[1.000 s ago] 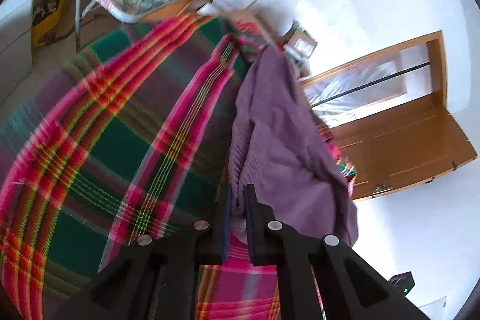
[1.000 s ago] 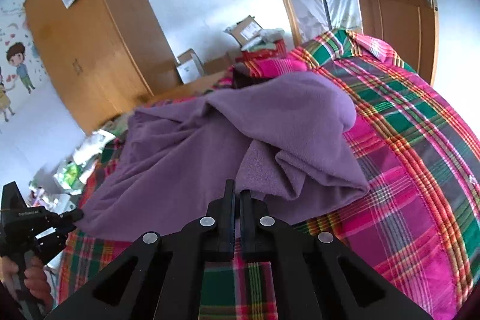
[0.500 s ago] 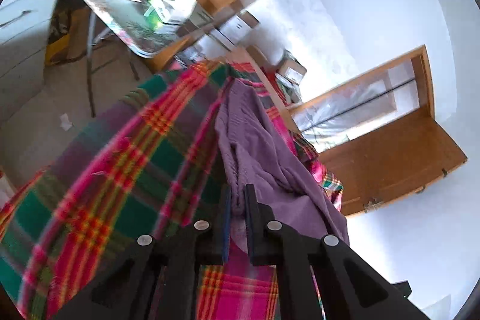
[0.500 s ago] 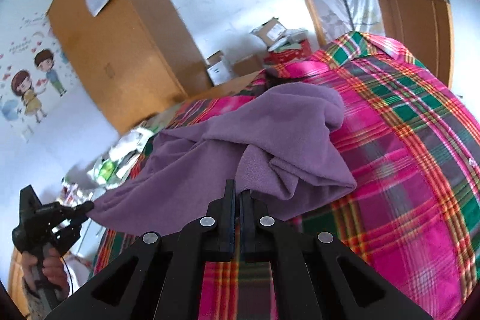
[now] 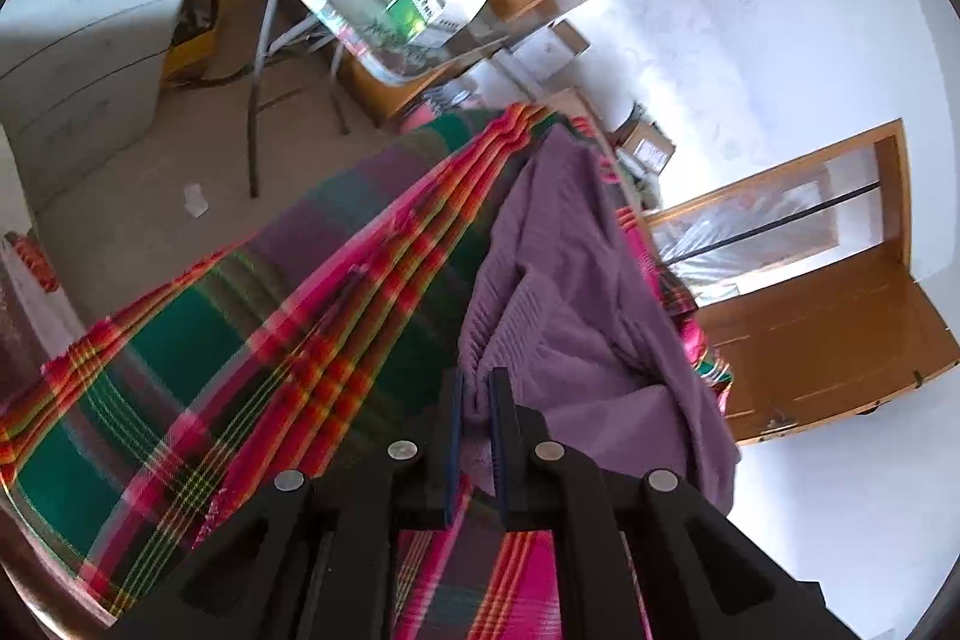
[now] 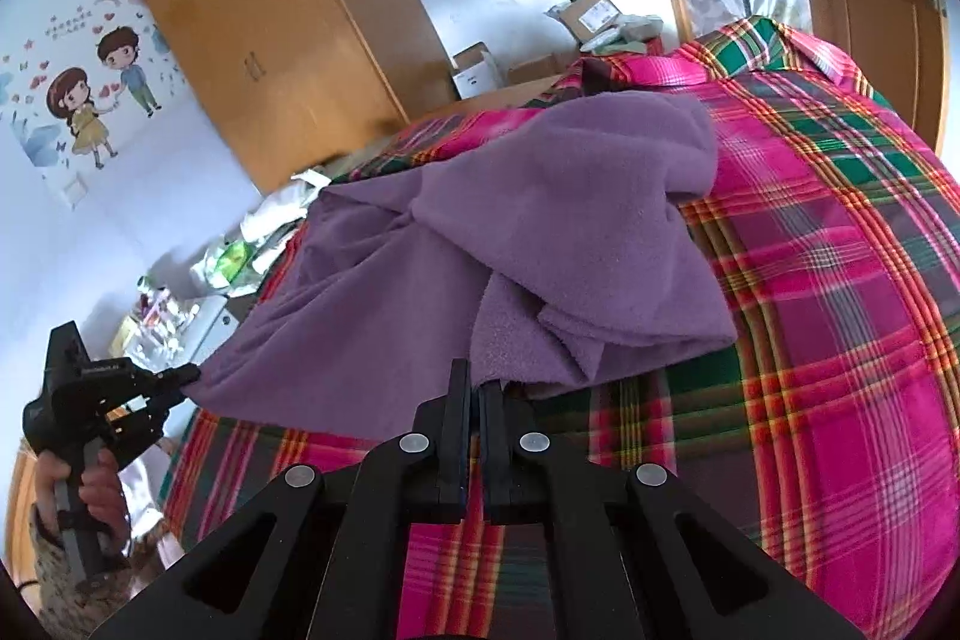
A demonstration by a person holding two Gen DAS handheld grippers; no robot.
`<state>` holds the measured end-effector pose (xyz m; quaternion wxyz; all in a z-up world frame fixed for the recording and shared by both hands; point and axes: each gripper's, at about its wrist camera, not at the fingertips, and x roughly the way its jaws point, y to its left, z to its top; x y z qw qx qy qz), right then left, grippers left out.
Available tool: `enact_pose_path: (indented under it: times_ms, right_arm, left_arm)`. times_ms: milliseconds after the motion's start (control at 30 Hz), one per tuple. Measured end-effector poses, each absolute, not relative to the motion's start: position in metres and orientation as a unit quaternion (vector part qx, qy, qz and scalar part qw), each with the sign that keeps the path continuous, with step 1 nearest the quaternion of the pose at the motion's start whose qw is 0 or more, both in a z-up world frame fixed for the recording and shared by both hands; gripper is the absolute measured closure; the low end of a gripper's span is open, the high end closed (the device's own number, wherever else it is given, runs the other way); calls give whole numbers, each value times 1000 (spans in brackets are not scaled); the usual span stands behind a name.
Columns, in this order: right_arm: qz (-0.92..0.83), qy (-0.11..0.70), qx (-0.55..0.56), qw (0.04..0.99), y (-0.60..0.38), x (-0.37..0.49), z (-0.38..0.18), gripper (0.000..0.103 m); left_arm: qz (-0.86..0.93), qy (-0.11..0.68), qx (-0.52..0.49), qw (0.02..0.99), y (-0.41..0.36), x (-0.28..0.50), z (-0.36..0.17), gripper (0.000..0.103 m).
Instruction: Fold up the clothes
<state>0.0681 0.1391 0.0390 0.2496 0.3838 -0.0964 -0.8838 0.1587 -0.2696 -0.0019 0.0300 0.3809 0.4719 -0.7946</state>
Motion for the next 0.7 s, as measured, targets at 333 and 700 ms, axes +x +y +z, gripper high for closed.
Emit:
enact_pose_path:
  times_ms: [333, 700]
  right_arm:
    - [-879, -129, 363, 280, 180, 69, 43, 85]
    - [-881, -184, 370, 230, 235, 39, 33, 74]
  left_arm:
    - [-851, 378, 362, 30, -242, 160, 41, 83]
    - [-854, 304, 398, -144, -142, 106, 64, 70]
